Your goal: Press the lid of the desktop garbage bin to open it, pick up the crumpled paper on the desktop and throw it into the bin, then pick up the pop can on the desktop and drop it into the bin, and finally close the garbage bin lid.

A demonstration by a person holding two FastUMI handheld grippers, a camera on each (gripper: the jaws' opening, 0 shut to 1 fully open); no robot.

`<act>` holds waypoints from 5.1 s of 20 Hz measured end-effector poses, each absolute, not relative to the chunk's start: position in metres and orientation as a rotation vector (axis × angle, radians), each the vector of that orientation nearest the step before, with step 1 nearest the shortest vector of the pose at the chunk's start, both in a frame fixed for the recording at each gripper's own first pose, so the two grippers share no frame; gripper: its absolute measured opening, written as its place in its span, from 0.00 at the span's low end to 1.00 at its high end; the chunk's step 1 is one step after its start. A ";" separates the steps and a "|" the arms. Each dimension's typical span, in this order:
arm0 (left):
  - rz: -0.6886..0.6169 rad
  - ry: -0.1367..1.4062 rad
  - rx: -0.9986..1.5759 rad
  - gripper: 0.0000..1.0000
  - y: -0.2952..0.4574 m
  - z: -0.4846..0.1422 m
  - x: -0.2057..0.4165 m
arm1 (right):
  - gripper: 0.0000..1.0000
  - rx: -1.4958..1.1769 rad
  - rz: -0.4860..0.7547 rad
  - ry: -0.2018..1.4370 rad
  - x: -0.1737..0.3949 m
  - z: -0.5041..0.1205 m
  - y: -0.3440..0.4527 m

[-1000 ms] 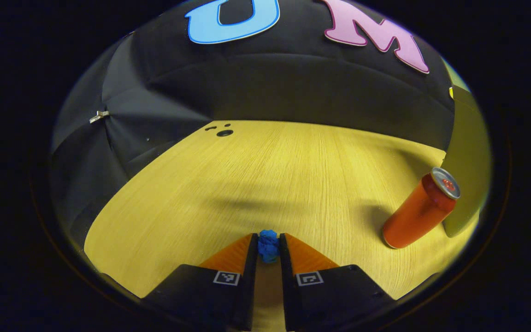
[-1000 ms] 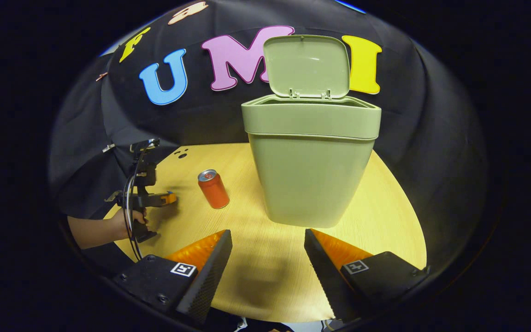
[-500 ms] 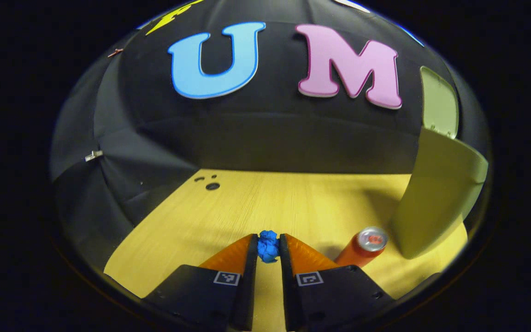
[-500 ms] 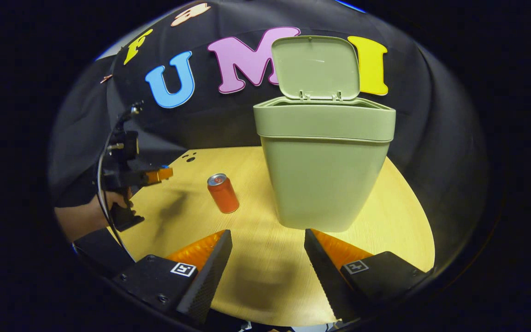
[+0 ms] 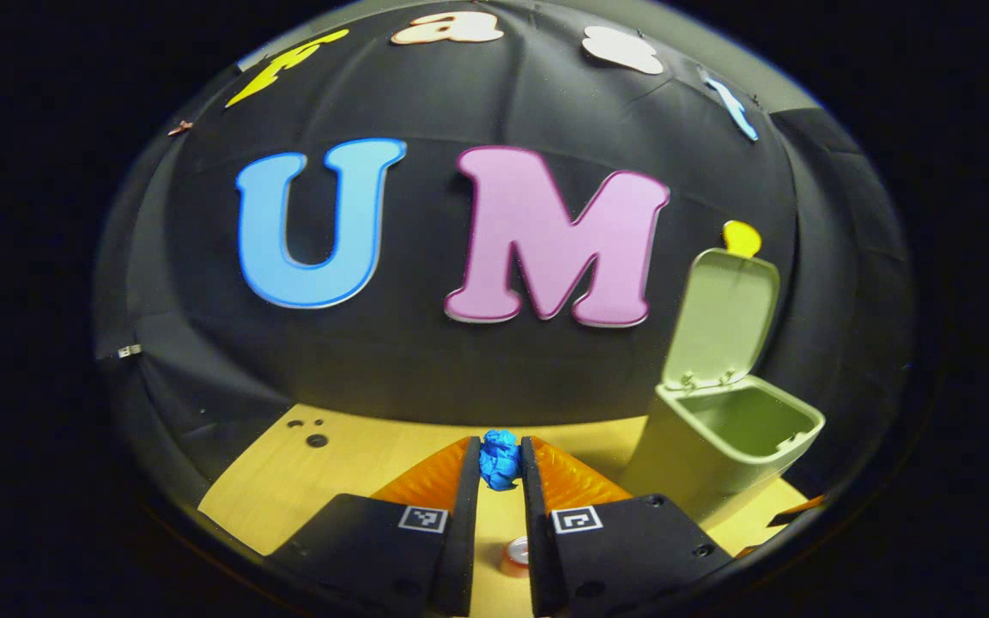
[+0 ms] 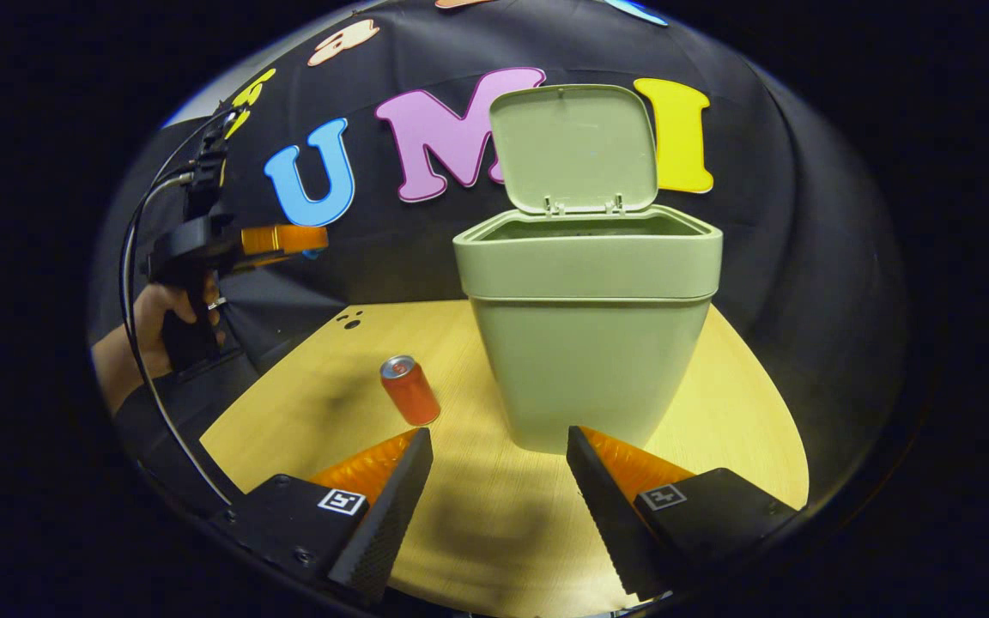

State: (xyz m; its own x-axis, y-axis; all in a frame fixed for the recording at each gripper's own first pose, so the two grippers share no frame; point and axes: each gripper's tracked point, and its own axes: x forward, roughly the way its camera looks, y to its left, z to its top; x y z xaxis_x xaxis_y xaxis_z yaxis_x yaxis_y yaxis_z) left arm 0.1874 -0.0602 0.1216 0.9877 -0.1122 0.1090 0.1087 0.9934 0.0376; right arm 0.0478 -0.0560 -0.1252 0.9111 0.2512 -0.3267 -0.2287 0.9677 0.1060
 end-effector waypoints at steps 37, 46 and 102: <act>-0.205 -0.013 -0.051 0.97 -0.135 0.093 0.206 | 0.99 0.145 0.180 0.392 0.033 -0.147 -0.080; 0.094 0.020 -0.061 0.96 0.034 0.053 0.154 | 0.99 0.050 0.366 0.391 0.060 -0.150 0.004; -0.078 0.286 -0.211 0.96 0.137 -0.103 0.057 | 0.84 -0.241 0.280 0.203 0.165 -0.003 0.141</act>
State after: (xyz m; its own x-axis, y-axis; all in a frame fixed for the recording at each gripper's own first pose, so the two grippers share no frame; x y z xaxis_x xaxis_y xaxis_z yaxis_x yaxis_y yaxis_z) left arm 0.0569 0.1373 -0.1033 0.9567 -0.1062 -0.2711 0.0467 0.9750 -0.2173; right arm 0.1655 0.1407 -0.0026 0.9411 0.2479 -0.2299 -0.2961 0.9326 -0.2062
